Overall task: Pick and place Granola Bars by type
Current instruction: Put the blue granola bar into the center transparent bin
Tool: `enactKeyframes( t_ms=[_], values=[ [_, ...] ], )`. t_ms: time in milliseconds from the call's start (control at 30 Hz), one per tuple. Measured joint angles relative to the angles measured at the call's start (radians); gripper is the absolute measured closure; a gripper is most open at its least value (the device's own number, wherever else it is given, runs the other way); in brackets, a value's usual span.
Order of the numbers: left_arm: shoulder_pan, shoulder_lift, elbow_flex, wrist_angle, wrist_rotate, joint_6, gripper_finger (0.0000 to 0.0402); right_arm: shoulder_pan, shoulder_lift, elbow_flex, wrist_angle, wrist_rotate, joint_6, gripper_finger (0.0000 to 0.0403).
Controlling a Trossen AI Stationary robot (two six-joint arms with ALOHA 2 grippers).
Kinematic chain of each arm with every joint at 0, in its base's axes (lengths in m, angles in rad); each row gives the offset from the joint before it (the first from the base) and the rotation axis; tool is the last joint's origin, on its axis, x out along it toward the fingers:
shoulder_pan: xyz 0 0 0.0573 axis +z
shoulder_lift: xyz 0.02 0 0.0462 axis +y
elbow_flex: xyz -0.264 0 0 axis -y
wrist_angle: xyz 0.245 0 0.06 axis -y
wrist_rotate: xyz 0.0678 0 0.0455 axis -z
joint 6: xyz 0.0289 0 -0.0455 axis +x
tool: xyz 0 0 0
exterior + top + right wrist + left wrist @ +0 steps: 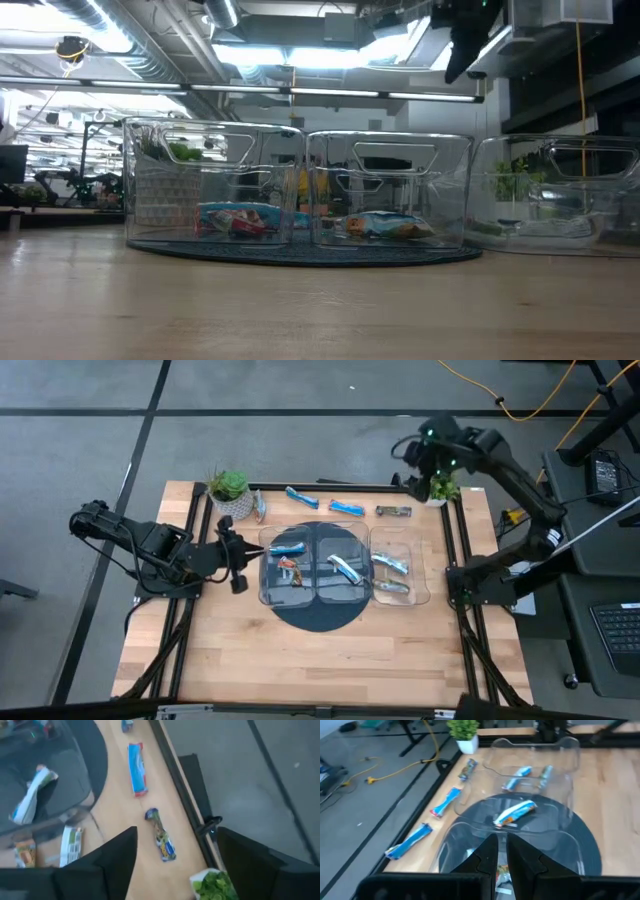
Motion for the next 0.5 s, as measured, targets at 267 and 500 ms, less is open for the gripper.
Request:
enactKeyframes(
  t_ms=[267, 500],
  values=[
    [0.0, 0.0, 0.0, 0.0, -0.067, -0.114, 0.0371, -0.128, 0.128, -0.09, 0.063, -0.067, -0.057, 0.0066],
    [0.0, 0.0, 0.0, 0.0, -0.113, -0.187, 0.0371, -0.15, 0.262, -0.251, 0.263, -0.057, -0.046, 0.0065]
  ],
)
